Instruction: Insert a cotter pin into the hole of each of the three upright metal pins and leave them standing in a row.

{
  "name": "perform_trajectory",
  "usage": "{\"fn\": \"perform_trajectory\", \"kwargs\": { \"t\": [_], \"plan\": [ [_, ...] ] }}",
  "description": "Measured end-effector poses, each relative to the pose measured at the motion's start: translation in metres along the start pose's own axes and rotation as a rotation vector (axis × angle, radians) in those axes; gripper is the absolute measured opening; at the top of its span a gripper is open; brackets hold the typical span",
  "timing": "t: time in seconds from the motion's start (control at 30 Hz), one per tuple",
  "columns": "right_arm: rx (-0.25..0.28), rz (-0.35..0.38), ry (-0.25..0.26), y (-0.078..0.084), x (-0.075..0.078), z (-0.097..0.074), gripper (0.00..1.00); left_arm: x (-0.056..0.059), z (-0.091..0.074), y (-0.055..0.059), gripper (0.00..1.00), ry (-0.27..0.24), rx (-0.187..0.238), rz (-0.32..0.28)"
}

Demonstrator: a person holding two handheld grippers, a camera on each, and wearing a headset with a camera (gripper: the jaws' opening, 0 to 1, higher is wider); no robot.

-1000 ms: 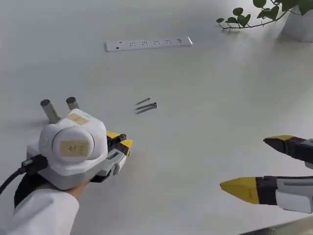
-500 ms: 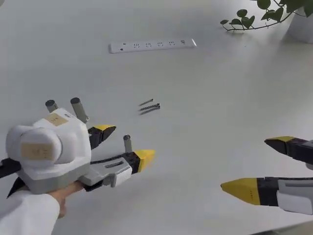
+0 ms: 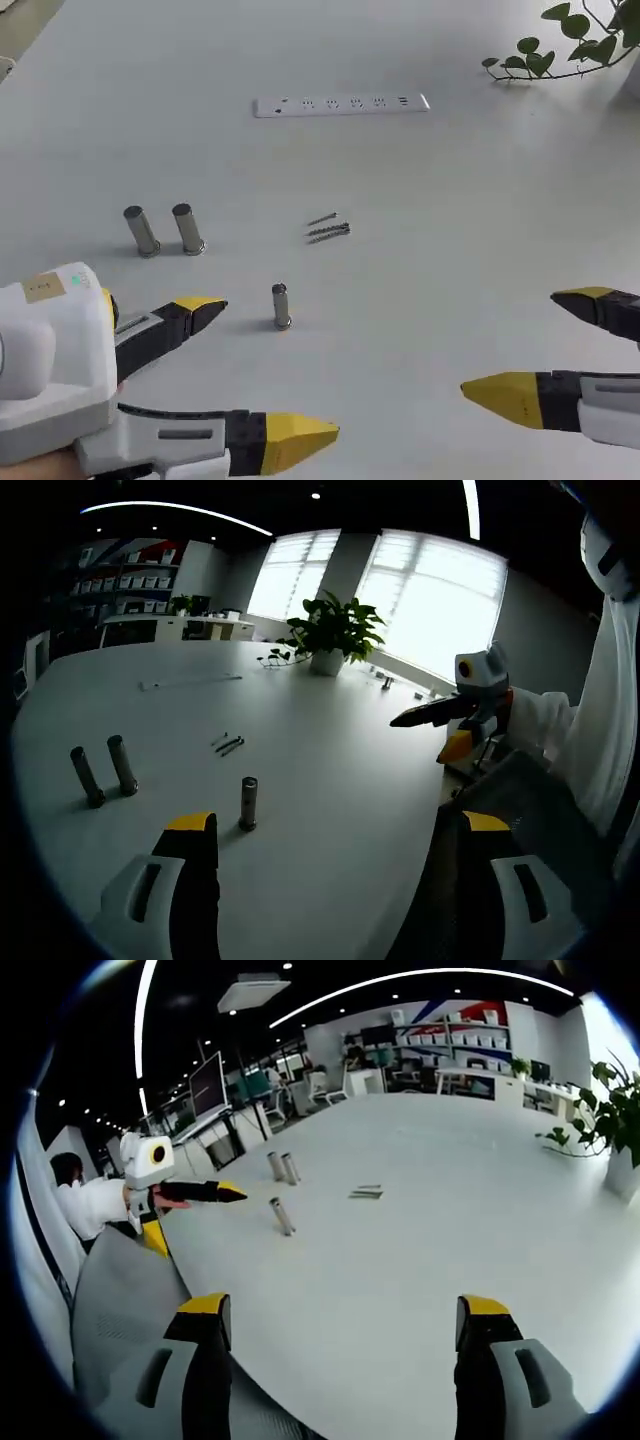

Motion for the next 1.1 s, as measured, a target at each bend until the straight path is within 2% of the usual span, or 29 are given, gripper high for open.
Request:
{"fn": "perform_trajectory", "kwargs": {
  "t": [0.03, 0.1, 0.2, 0.3, 0.37, 0.5, 0.73, 0.87, 0.9, 1.0, 1.1],
  "plan": [
    [-0.002, -0.005, -0.003, -0.001, 0.001, 0.001, 0.91, 0.000, -0.003, 0.002, 0.99, -0.014, -0.028, 0.036],
    [-0.019, -0.016, -0.008, 0.000, 0.004, 0.004, 0.90, 0.000, -0.006, 0.005, 0.99, -0.039, -0.054, 0.057],
    [-0.030, -0.025, -0.016, -0.004, 0.007, 0.007, 0.90, 0.000, -0.010, 0.008, 0.99, -0.067, -0.073, 0.073],
    [-0.036, -0.054, -0.032, -0.015, 0.010, 0.011, 0.89, 0.000, -0.013, 0.009, 0.99, -0.089, -0.073, 0.075],
    [-0.052, -0.084, -0.037, -0.023, 0.013, 0.013, 0.89, 0.001, -0.016, 0.010, 0.99, -0.109, -0.064, 0.069],
    [-0.069, -0.127, -0.053, -0.039, 0.018, 0.019, 0.87, 0.002, -0.020, 0.009, 0.99, -0.131, 0.003, 0.047],
    [-0.130, -0.223, -0.107, -0.068, 0.020, 0.038, 0.86, 0.004, -0.024, 0.013, 0.99, -0.144, 0.012, 0.004],
    [-0.166, -0.286, -0.135, -0.085, 0.021, 0.051, 0.80, 0.006, -0.027, 0.013, 0.99, -0.146, 0.045, -0.002],
    [-0.157, -0.330, -0.143, -0.093, 0.021, 0.055, 0.77, 0.006, -0.028, 0.011, 0.99, -0.146, 0.060, -0.006],
    [-0.136, -0.368, -0.176, -0.110, 0.016, 0.063, 0.75, 0.006, -0.029, 0.009, 0.99, -0.161, 0.082, -0.016],
    [-0.177, -0.436, -0.187, -0.126, 0.014, 0.073, 0.72, 0.006, -0.028, 0.009, 0.99, -0.164, 0.113, -0.041]
  ]
}}
Point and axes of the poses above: the centre of the closed fingertips' face, and the gripper's own axes: z roughly forward along the fingers, x roughly to its right, y roughly out of its underside, the point moved 8 cm from there along -z, roughly backward along the fingers, and after that the axes turned 3 degrees about -y, right-handed, at the moved point
